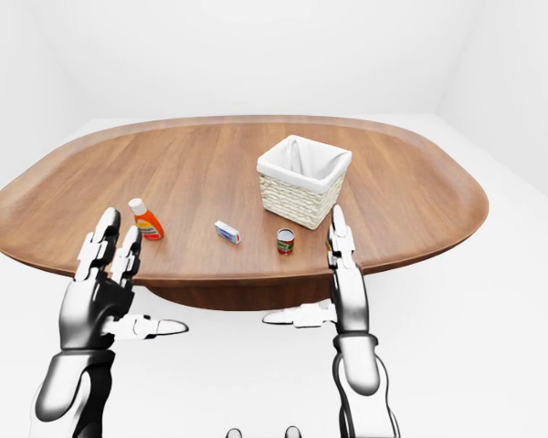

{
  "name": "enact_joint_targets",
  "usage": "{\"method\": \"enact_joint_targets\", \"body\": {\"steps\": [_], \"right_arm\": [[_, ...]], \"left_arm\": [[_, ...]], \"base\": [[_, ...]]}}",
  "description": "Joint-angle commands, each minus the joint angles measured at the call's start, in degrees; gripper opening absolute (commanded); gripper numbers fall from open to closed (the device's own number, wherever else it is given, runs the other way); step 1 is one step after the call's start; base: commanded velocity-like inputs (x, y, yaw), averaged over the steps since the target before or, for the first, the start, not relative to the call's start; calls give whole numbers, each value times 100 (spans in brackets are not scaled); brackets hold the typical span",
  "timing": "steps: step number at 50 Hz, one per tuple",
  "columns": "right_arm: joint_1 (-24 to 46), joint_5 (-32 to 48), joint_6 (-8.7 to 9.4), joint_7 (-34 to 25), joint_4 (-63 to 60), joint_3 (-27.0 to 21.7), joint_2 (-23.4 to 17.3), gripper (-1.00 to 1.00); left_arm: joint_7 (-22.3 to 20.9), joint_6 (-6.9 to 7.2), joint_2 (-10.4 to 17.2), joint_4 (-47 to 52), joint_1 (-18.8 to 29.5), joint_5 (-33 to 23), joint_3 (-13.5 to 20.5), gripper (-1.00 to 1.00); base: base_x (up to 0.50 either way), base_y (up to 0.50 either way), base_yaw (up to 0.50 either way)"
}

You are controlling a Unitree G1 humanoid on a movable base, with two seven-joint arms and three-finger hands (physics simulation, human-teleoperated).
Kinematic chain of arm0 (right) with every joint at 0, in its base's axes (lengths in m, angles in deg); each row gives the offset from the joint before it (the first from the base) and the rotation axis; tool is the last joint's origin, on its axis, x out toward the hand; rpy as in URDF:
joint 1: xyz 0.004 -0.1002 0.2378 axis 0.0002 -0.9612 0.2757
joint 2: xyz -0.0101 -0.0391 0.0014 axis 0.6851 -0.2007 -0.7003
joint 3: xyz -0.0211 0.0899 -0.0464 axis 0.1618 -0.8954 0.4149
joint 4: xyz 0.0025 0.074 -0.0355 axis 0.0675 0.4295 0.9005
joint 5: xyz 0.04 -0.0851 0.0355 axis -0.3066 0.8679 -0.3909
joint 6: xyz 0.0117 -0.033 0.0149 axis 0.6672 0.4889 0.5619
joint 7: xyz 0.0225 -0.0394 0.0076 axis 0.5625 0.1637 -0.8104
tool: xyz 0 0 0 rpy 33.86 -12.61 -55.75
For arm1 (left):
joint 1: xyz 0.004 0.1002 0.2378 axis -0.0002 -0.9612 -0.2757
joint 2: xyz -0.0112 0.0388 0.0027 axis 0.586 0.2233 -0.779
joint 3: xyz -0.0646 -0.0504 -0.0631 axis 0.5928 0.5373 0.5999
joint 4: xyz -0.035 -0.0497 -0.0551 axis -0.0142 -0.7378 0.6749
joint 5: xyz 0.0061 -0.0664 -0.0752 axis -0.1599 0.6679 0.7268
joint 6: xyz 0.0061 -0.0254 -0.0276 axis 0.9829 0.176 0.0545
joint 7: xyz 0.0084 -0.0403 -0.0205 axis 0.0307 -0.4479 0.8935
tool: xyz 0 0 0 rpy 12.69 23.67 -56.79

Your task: Pick up the ketchup, and put it in the basket.

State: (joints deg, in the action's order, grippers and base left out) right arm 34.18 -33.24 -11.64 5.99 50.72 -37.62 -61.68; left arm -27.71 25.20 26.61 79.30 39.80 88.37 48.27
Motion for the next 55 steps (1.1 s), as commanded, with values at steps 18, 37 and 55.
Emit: {"method": "enact_joint_targets", "body": {"steps": [18, 37, 55], "right_arm": [[-190, 114, 0, -130, -209, 141, -42, 100], [-98, 380, 0, 192, -67, 185, -4, 100], [-134, 180, 0, 46, -182, 179, -29, 100]], "left_arm": [[-169, 0, -30, 254, -150, 125, 85, 100], [8, 0, -27, 2, -5, -112, -1, 100], [89, 0, -18, 127, -22, -159, -18, 100]], "base": [[2, 44, 0], [1, 23, 0], [9, 0, 0]]}}
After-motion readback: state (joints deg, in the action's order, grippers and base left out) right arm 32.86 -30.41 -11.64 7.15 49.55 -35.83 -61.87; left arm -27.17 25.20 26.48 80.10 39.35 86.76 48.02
